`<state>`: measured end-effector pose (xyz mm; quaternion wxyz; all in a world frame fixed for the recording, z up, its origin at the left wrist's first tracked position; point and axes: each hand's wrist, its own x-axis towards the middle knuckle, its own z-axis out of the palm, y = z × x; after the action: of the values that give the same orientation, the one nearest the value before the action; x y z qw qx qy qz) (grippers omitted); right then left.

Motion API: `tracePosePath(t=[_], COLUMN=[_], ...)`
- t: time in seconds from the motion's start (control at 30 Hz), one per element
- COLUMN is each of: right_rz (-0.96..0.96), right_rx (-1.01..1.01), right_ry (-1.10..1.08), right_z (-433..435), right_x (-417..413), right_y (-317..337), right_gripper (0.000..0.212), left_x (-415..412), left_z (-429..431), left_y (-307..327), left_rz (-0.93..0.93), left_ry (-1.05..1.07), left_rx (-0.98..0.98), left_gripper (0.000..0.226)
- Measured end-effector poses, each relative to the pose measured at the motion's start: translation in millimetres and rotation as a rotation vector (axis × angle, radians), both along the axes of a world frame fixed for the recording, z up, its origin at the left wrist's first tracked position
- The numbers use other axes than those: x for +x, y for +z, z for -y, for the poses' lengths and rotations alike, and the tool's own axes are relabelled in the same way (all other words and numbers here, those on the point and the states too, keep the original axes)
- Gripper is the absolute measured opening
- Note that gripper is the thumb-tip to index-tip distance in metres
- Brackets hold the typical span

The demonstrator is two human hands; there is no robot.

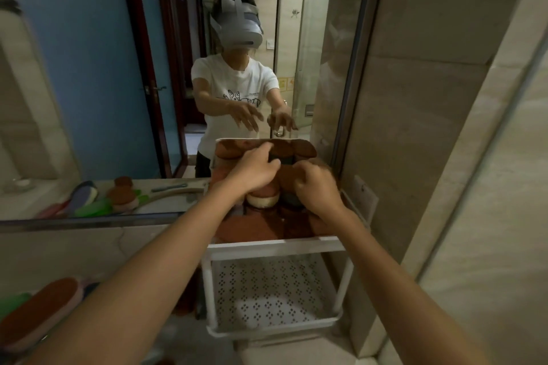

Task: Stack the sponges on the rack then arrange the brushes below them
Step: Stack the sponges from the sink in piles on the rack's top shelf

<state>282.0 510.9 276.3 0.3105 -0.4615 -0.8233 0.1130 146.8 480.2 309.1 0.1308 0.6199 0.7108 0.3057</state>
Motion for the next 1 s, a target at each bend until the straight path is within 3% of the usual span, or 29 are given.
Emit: tracePosePath(t=[0.13,0.23,0.4,0.6,0.77,0.93,1.0], right_rz=[-0.243,-0.361,-0.433,-0.269,0.044,0.274,0.278], right_rx=[0.059,0.048,-0.171,-0.514,-0.701,-0.797,-0.878], right_ry=[0.082,0.242,0.489,0.551,0.523,0.583,0.547], right_z=[52.3,104.1,200.5,304.0,363.0,396.0,406.2], right_x=[-41.9,-83.2,-164.0,-267.1,-338.1,-390.5,-412.8], right_y=[0.8,-10.1,-62.0,-145.7,-206.1,-234.9,-239.6], right_gripper=[0.027,0.024,0.027,0.018,0.021,0.027,0.029], left_x=[-31.1,-63.9,-134.2,-221.1,-304.7,-375.9,-397.9], left_z=[64.1,124.7,227.8,356.7,458.0,517.4,527.6], left_y=[13.1,-5.0,-76.4,-177.4,-237.5,-274.6,-294.2], left_rz=[0.022,0.033,0.224,0.374,0.357,0.323,0.322], left_ry=[0.139,0.297,0.511,0.699,0.915,1.046,1.0], left_rx=[0.158,0.173,0.099,-0.142,-0.377,-0.392,-0.432], left_gripper=[0.027,0.024,0.019,0.013,0.026,0.01,0.018])
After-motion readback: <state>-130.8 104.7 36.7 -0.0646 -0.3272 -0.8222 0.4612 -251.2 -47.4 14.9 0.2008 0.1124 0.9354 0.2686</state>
